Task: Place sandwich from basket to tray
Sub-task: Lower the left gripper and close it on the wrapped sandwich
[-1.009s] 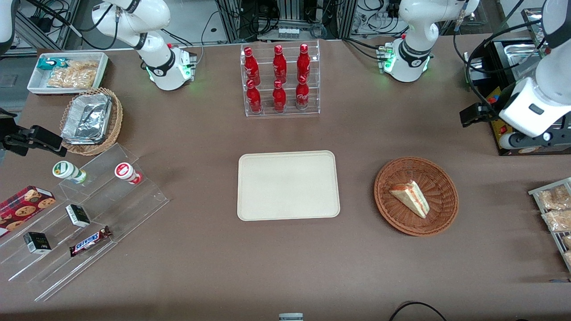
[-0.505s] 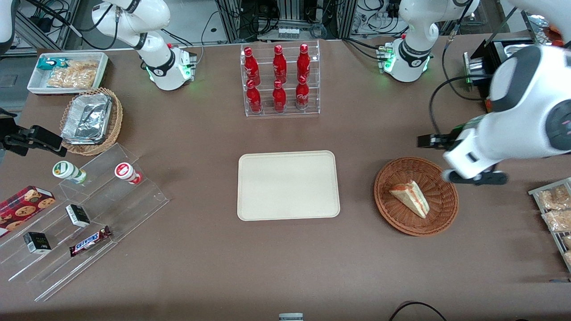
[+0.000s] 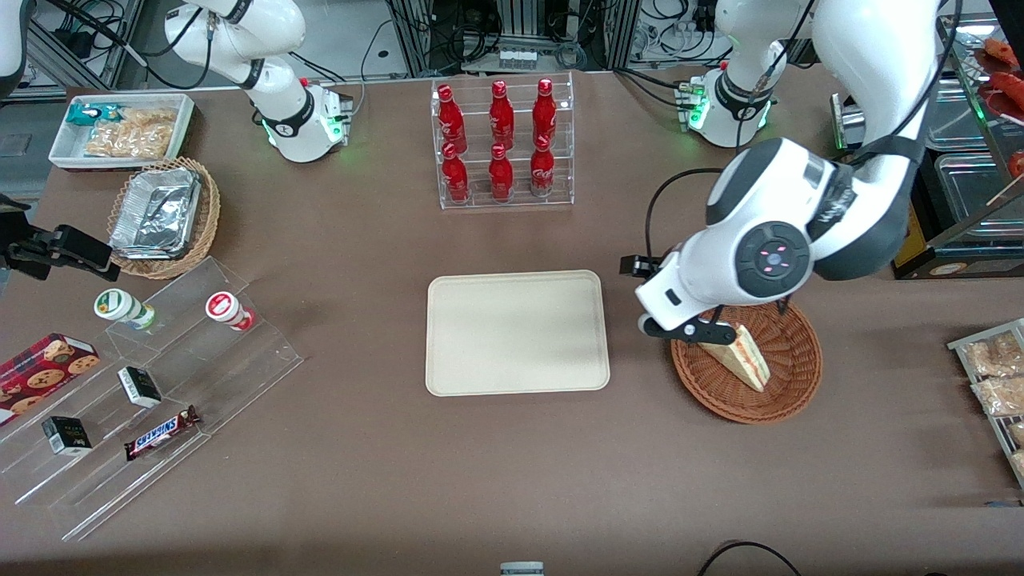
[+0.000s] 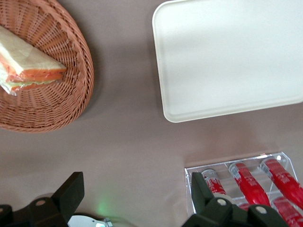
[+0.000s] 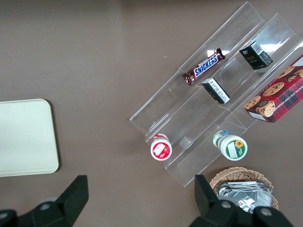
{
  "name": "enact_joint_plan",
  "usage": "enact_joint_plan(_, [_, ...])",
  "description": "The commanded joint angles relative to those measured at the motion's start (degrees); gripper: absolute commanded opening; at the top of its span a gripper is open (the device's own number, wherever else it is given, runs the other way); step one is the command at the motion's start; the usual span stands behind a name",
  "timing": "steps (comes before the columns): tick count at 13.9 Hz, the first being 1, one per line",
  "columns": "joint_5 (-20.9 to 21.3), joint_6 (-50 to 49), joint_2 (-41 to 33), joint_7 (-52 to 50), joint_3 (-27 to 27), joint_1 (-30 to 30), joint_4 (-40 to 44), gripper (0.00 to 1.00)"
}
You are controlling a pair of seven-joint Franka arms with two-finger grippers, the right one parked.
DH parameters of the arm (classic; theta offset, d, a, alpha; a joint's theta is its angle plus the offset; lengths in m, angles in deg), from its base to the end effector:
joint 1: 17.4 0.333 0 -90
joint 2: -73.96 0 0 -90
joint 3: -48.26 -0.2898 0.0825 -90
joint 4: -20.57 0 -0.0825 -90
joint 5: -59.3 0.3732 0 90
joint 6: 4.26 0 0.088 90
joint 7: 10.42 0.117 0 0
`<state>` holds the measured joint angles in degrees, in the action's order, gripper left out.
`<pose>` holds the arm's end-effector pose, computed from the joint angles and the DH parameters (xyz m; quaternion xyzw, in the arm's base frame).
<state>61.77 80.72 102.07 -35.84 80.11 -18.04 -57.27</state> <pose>0.5599 -0.2823 0.4223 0.9821 -0.0540 -0.1792 0.0226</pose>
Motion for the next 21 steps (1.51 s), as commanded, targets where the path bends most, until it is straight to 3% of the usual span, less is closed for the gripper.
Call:
enact_joint_plan(1, [1.1,-0.2,0.3,-2.1,0.1,1.1,1.0,1.0])
enact_joint_plan(5, [6.3,-0.4,0.1,-18.1,-4.1,1.2,-3.1,1.0])
enact_joint_plan(9, [6.5,1.5,0.2,-23.9,-10.0,1.1,-6.2,1.0])
enact_joint_plan(16, [6.6,21.9,-1.2,-36.4,-15.8,1.1,-21.8,1.0])
enact_joint_plan(21, [6.6,31.8,-2.0,-36.8,-18.4,1.1,-29.1,1.0])
